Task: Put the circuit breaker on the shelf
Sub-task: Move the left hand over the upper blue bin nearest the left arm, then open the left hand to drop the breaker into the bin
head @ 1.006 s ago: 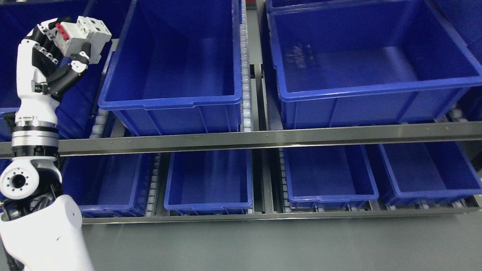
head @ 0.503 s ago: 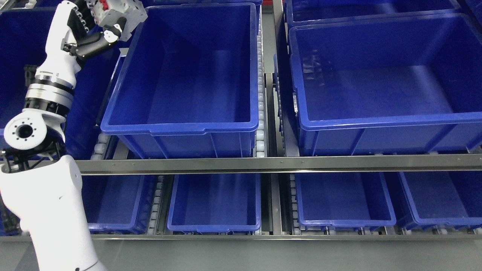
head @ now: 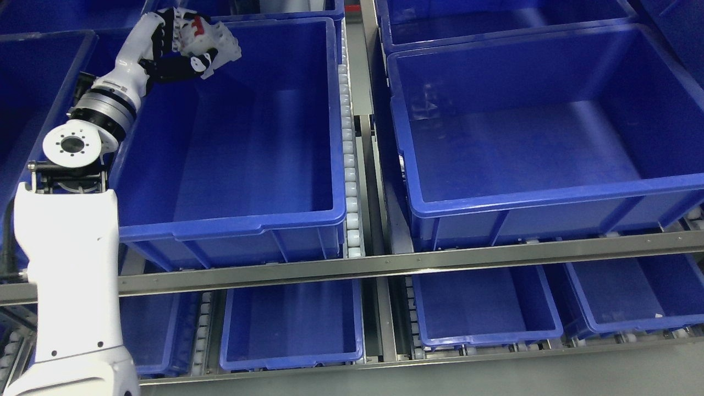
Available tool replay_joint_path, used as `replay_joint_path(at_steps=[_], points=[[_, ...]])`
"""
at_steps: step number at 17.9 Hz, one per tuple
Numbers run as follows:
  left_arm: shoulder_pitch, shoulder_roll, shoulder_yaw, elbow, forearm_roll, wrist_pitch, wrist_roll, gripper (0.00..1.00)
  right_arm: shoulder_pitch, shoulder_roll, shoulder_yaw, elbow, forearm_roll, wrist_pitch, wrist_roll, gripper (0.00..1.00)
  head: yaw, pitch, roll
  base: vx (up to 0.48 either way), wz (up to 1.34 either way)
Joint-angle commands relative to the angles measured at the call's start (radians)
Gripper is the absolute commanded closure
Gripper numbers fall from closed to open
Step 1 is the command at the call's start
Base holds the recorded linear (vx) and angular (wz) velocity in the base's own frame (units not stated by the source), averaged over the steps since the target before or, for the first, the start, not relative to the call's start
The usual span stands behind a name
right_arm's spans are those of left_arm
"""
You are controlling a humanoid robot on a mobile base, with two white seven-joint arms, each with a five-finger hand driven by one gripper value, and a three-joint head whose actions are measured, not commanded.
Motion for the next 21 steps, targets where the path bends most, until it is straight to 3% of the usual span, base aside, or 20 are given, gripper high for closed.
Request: replay_joint_path(at_steps=[1, 7, 11, 14, 17, 19, 21], points=[[-0.031, 0.114, -0.130, 0.262, -0.034, 0.001, 0.000, 0.95, 0.000, -0.017, 0.020, 0.000, 0.000, 0.059, 0.000, 0.00, 0.0000, 0.000, 0.000, 0.064, -0.09], [-0.026, 0.122, -0.131, 0.284, -0.069, 0.001, 0.000, 0.93, 0.000, -0.017, 0.020, 0.000, 0.000, 0.059, 0.000, 0.00, 0.0000, 0.000, 0.000, 0.046, -0.07], [-0.043, 0.104, -0.133, 0.333, -0.074, 0.000, 0.031, 0.83, 0.000, -0.017, 0.020, 0.000, 0.000, 0.059, 0.000, 0.00, 0.0000, 0.000, 0.000, 0.004, -0.01], [-0.071, 0.088, -0.164, 0.379, -0.074, 0.000, 0.086, 0.58, 0.000, -0.017, 0.020, 0.000, 0.000, 0.059, 0.000, 0.00, 0.0000, 0.000, 0.000, 0.000, 0.00], [-0.083, 0.088, -0.168, 0.405, -0.073, 0.001, 0.103, 0.47, 0.000, -0.017, 0.020, 0.000, 0.000, 0.059, 0.000, 0.00, 0.0000, 0.000, 0.000, 0.000, 0.00], [-0.109, 0.087, -0.164, 0.410, -0.073, 0.001, 0.105, 0.21, 0.000, -0.017, 0.020, 0.000, 0.000, 0.059, 0.000, 0.00, 0.0000, 0.000, 0.000, 0.000, 0.00], [-0.120, 0.085, -0.142, 0.408, -0.066, 0.001, 0.106, 0.08, 0.000, -0.017, 0.020, 0.000, 0.000, 0.059, 0.000, 0.00, 0.0000, 0.000, 0.000, 0.000, 0.00]])
